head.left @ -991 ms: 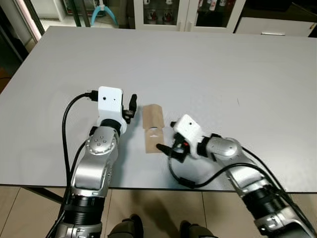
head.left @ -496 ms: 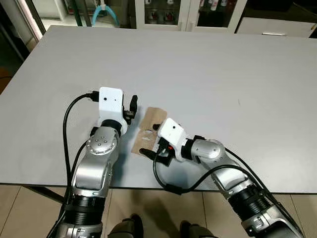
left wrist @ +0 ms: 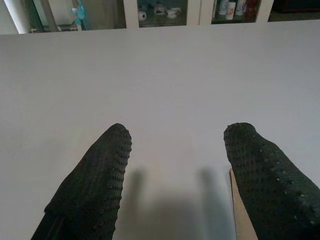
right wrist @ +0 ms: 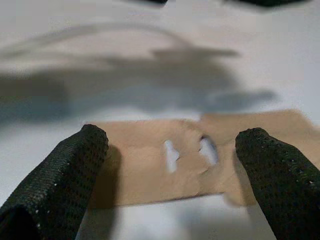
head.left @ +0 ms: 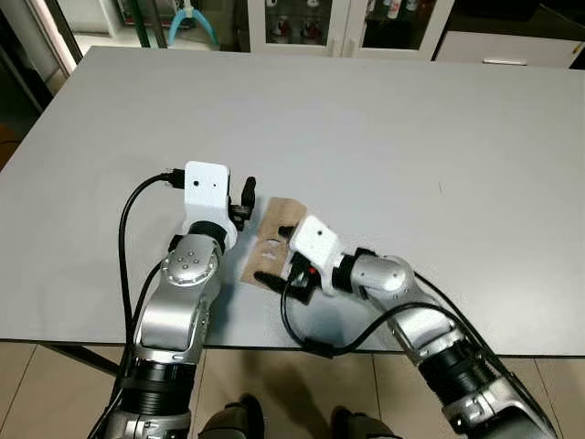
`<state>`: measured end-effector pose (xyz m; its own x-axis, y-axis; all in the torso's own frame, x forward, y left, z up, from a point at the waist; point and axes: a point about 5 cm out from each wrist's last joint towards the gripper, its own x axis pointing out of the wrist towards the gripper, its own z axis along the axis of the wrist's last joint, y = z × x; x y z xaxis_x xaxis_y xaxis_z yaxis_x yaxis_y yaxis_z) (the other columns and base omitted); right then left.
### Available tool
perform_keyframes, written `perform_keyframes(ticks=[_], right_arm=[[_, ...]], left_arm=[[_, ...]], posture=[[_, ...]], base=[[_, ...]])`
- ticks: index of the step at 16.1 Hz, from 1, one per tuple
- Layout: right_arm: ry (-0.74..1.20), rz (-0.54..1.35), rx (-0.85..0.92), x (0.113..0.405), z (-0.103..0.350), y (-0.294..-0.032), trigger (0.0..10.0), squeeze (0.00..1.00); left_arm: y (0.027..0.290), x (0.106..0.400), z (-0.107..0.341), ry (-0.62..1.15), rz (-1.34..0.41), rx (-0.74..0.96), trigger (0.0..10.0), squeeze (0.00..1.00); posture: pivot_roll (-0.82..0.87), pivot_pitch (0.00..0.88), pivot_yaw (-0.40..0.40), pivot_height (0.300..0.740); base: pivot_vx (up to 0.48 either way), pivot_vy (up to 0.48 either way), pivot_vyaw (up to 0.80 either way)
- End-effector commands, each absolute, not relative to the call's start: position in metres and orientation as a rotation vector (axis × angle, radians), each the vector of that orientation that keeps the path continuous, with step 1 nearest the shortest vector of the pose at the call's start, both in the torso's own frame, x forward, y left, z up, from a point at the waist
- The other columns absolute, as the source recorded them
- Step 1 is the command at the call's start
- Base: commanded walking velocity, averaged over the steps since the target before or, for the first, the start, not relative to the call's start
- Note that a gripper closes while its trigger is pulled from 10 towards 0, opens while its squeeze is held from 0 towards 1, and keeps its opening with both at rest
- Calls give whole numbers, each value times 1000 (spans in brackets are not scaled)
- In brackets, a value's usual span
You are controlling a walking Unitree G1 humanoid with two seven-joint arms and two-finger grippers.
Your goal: Picking trash to rubbish bin
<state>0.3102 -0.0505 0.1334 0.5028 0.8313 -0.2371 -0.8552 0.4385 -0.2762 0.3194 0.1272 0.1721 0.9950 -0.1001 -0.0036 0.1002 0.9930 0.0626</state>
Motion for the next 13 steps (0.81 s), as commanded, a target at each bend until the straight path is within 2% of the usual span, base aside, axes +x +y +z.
perform_keyframes(ticks=[1, 6, 9, 10, 13], right_arm=[[20, 1020, -362, 317, 144, -56, 10000, 882], [-66, 1000, -363, 325, 157, -53, 10000, 843], [-62, 1028, -357, 324, 150, -47, 10000, 827], [-55, 1035, -349, 324, 147, -46, 10000, 827], [-18, 1045, -325, 324, 136, -45, 10000, 824]], left_arm=[[128, 317, 172, 5, -102, 63, 10000, 0], [125, 316, 173, 2, -109, 54, 10000, 0], [126, 314, 175, 1, -113, 34, 10000, 0], [126, 313, 175, 0, -124, 17, 10000, 1000], [128, 308, 172, 23, -140, 10, 10000, 1000]], posture=[[-114, 171, -4, 740], [-107, 176, -11, 740], [-101, 181, -14, 740], [-101, 181, -14, 740], [-87, 186, -17, 740]], base=[[0, 0, 0], [0, 0, 0], [0, 0, 0], [0, 0, 0], [0, 0, 0]])
